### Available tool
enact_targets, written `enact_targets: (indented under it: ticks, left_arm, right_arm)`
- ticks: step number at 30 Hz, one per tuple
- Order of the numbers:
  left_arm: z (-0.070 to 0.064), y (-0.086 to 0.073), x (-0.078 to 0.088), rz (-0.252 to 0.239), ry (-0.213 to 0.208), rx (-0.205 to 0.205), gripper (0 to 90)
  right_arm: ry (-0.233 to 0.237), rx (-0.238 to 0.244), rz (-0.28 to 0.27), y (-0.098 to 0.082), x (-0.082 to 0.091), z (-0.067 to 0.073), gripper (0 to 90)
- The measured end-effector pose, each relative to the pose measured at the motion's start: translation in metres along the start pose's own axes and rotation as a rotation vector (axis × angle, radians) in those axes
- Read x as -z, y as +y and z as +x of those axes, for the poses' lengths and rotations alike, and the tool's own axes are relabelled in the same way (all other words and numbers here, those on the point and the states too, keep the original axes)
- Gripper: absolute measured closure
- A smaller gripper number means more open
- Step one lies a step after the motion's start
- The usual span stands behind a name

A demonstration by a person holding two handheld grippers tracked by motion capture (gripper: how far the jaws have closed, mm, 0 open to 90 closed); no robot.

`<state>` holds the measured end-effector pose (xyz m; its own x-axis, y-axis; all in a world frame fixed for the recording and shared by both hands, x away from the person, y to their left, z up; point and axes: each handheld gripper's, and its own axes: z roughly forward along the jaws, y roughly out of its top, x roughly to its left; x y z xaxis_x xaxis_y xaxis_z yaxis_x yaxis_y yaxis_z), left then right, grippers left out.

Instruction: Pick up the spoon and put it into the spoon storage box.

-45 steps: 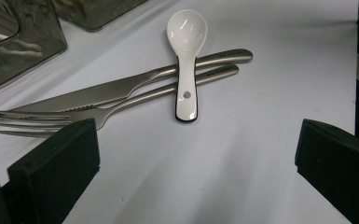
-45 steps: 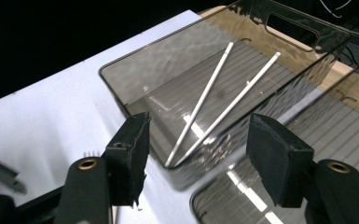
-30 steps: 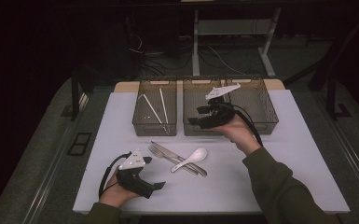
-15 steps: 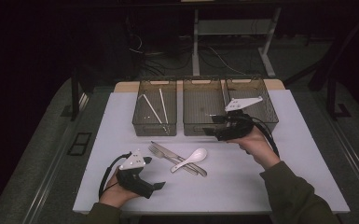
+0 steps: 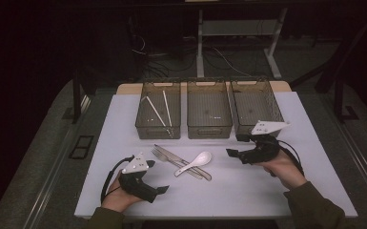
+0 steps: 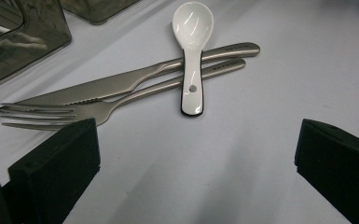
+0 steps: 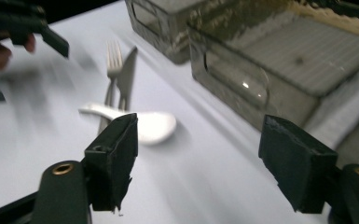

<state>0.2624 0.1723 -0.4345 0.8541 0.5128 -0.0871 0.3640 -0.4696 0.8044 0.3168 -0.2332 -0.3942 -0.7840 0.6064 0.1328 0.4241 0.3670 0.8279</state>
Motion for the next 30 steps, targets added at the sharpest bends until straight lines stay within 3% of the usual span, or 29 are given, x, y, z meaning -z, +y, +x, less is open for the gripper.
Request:
enact_targets:
  ticks: [3, 5, 17, 30]
  left_arm:
    - [-0.001, 0.002, 0.000, -0.004, 0.001, -0.005, 0.0]
    - [-0.002, 0.003, 0.000, -0.012, 0.002, -0.003, 0.0]
    - [-0.003, 0.019, -0.014, -0.031, 0.032, -0.023, 14.5]
    - [0.006, 0.051, -0.052, -0.014, 0.013, -0.048, 30.9]
  right_arm:
    - [-0.033, 0.015, 0.014, -0.015, 0.006, 0.002, 24.9]
    - [-0.029, 0.011, 0.022, -0.025, 0.010, 0.004, 24.8]
    - [-0.064, -0.028, 0.040, -0.075, 0.028, 0.008, 20.9]
    - [-0.083, -0.048, 0.030, -0.084, 0.039, 0.006, 20.1]
